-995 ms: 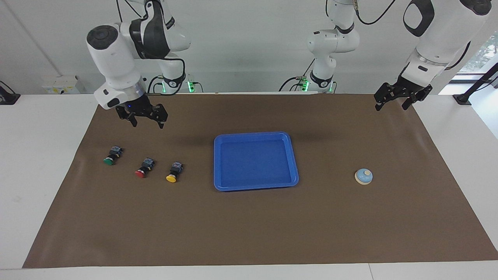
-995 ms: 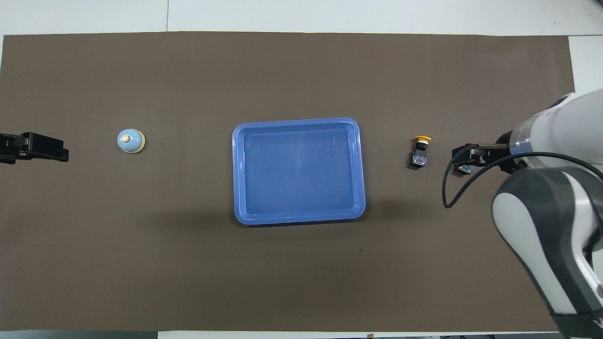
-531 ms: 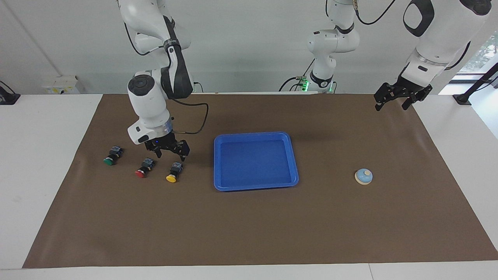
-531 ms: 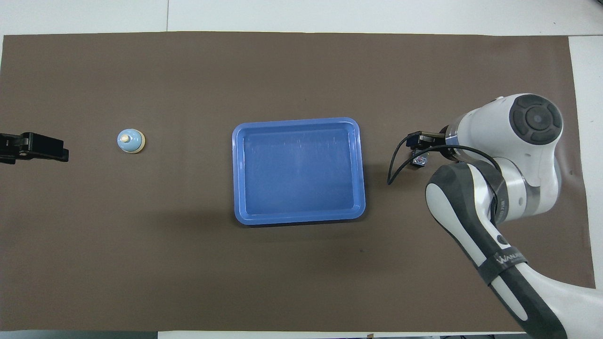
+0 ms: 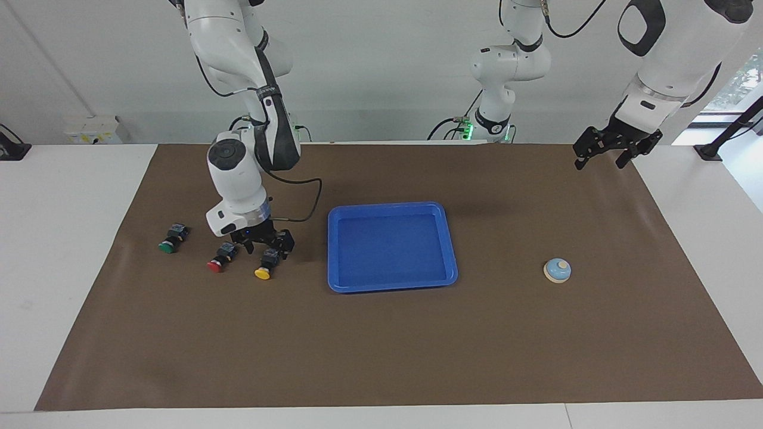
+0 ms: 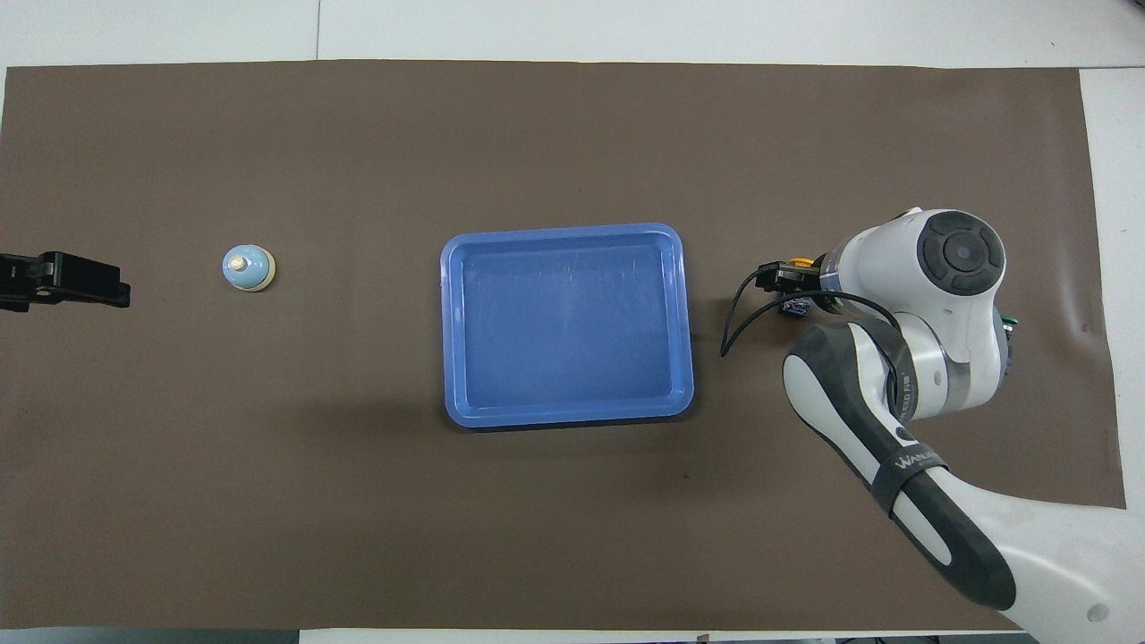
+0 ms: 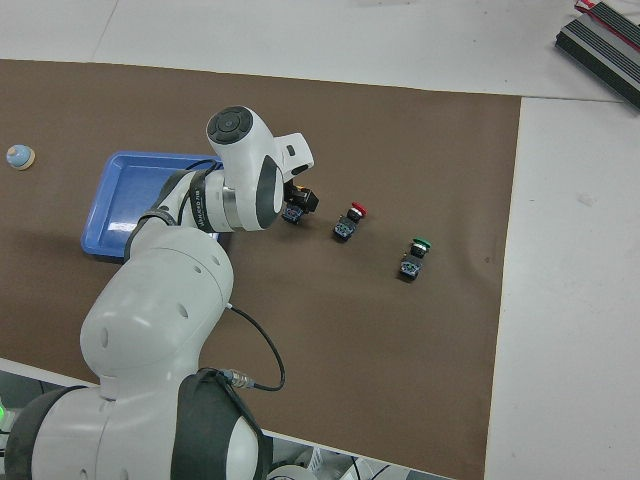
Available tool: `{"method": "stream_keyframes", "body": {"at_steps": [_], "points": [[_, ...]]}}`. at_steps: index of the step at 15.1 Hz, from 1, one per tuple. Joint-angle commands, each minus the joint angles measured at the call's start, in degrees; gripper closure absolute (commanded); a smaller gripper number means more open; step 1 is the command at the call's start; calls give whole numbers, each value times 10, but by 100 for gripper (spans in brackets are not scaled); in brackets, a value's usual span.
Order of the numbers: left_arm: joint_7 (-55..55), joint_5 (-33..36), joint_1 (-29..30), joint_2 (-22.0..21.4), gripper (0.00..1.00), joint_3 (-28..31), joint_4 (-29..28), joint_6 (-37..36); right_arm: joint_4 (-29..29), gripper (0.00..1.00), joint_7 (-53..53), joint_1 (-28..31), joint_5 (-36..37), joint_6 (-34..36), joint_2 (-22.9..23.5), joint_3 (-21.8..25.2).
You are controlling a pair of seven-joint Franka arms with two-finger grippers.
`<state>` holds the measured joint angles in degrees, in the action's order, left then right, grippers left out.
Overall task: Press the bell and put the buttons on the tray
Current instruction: 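Reach the right gripper to the yellow-capped button and grasp it, then carry the yellow button into the blue tray and release it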
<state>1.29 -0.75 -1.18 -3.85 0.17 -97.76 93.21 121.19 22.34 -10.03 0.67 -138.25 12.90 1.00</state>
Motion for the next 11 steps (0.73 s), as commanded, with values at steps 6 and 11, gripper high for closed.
{"method": "stream_keyframes", "body": {"at_steps": [6,11], "points": [[0,4,-1,1,0,2,4,-7,12,3,17,3,-2,-33,19,0],[0,4,-1,1,0,2,4,-7,16,100,37,5,-2,-33,19,-1]]}}
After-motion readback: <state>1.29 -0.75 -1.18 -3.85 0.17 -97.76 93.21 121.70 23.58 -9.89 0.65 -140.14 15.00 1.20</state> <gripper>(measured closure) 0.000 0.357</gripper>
